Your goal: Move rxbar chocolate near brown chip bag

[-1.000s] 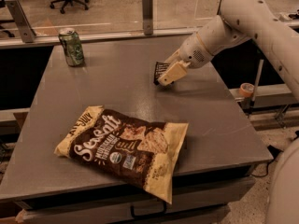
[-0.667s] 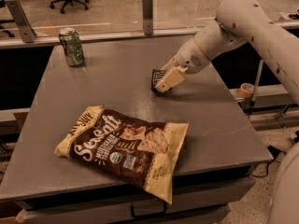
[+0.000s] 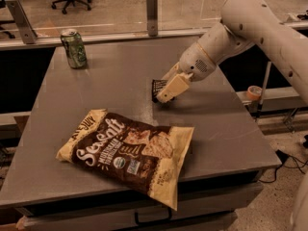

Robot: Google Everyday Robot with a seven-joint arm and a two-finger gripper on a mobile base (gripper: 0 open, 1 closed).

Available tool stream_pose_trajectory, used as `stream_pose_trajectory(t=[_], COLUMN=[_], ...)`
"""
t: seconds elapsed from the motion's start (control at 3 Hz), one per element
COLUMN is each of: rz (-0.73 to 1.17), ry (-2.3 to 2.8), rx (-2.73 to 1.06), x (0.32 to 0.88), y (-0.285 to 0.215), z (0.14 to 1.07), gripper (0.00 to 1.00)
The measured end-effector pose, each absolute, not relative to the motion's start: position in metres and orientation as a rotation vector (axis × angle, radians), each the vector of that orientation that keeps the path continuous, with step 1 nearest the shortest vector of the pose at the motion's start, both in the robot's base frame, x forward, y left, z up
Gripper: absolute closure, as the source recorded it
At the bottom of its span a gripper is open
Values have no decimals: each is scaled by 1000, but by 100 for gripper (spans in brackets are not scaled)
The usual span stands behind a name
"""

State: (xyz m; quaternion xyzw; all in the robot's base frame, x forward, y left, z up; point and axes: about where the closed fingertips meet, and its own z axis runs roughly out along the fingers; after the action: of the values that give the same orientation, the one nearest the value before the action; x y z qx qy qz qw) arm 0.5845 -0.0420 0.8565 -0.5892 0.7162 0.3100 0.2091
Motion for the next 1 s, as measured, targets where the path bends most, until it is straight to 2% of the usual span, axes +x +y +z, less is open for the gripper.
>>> stream_pose_trajectory(t=[0.33, 0.67, 1.0], rz=[921, 952, 977], ry=[1988, 2001, 2009], rx=[-1657, -1662, -1670], x=[565, 553, 546], y=[-35, -31, -27], z=[865, 866, 865], gripper=[100, 82, 59])
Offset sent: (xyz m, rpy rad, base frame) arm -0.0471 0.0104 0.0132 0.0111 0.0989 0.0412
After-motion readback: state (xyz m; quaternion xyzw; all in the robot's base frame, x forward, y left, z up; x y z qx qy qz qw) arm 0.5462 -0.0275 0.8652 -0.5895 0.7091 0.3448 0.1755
